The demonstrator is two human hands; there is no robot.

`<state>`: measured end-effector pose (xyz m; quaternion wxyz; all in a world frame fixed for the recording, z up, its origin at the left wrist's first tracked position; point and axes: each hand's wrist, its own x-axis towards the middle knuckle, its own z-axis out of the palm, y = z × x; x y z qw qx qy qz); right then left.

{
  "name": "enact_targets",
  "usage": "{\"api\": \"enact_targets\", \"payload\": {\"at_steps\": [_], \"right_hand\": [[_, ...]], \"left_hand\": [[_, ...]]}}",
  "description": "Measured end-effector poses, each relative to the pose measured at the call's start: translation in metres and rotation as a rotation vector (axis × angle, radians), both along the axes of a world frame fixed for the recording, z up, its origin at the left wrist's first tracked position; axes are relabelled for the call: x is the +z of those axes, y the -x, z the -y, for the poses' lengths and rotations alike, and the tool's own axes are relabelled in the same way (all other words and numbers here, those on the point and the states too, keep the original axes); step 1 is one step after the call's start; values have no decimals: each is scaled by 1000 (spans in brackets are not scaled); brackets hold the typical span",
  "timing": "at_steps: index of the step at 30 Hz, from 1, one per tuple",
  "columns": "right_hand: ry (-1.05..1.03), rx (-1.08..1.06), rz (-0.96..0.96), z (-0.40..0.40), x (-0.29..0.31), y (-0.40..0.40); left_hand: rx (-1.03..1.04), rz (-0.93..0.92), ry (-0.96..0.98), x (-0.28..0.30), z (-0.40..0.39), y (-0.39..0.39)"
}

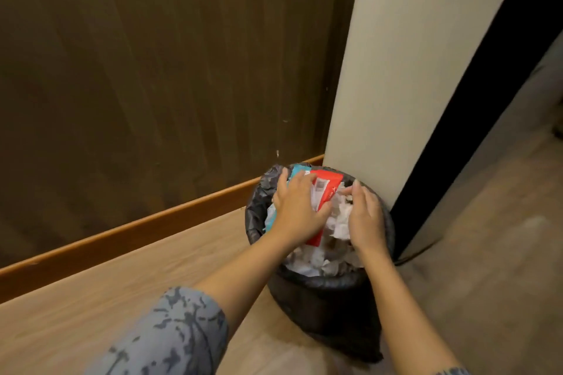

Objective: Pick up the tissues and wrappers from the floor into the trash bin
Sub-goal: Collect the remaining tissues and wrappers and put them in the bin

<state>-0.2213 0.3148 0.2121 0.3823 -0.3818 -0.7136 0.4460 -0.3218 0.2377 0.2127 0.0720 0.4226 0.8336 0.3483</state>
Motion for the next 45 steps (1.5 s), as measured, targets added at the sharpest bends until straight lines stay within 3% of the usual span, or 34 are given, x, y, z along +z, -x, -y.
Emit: {"api": "enact_targets", "payload": {"at_steps": [3,5,8,10,12,18,22,26,31,35,41,45], "right_hand": [[6,-11,50,0,0,0],[-42,4,138,-1,7,1],[-235,53,401,-2,20,7],[-321,138,427,5,28,16],[-369,226,382,20,38,29],[-402,660,168,99,67,84],[-444,1053,241,171,85,120],[-621,1384,326,265,91,148],[-975,1651,486,380,69,177],[-1099,1734,628,463,41,199],[-994,1764,838,558,-51,218],[-794,1586,1209,591,-126,210]], "left_hand": [[-43,82,321,-20,-6,-2],[-101,128,364,-22,0,-1],[-124,234,41,-5,17,6],[-59,240,-176,15,33,15],[17,112,-230,31,52,27],[227,-48,-34,62,152,68],[350,-75,110,73,264,83],[424,-24,196,70,381,87],[534,48,294,34,499,82],[559,119,311,-5,583,75],[665,278,195,-90,685,72],[765,392,208,-163,720,65]]}}
